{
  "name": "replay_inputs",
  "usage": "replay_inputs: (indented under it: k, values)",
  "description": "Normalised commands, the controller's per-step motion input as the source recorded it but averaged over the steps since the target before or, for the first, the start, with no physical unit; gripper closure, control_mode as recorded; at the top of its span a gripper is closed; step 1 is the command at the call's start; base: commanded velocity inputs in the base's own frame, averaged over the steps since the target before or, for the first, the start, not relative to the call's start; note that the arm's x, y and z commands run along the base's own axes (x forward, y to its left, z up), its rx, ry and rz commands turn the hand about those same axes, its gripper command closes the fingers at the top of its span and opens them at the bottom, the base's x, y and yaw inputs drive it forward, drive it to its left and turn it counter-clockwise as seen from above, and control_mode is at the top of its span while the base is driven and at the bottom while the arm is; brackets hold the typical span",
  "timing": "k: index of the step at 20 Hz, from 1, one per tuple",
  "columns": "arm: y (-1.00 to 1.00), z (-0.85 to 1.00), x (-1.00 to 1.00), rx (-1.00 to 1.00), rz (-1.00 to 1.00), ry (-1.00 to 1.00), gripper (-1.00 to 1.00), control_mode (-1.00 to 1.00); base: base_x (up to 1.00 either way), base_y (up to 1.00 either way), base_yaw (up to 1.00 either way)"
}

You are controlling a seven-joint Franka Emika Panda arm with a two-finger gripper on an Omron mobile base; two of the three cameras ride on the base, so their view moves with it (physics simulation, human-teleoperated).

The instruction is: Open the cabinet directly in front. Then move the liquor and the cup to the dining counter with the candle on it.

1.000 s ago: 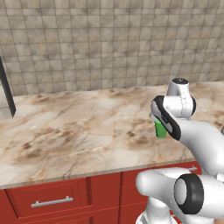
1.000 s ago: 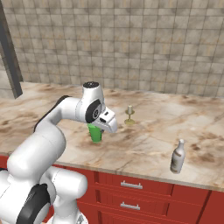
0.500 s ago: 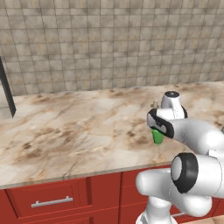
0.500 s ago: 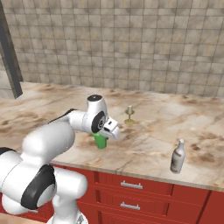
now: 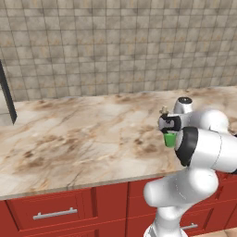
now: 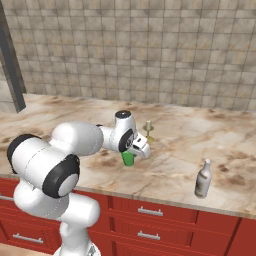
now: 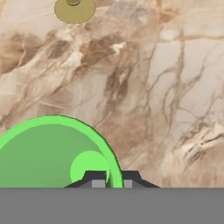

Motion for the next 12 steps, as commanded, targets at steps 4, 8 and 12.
replay_inputs:
  k: [4,8,12]
  values:
    - [-0.24,-0.04,0.21,0.03,0.00,-0.04,1.00,-1.00,0.00,0.00,0.00]
    - [-0.05,-0.01,0.00,0.08,0.00,0.00,1.00,-1.00,0.00,0.00,0.00]
    - [0.00,0.00,0.00,0.04,0.00,0.00,-1.00,-1.00,0.00,0.00,0.00]
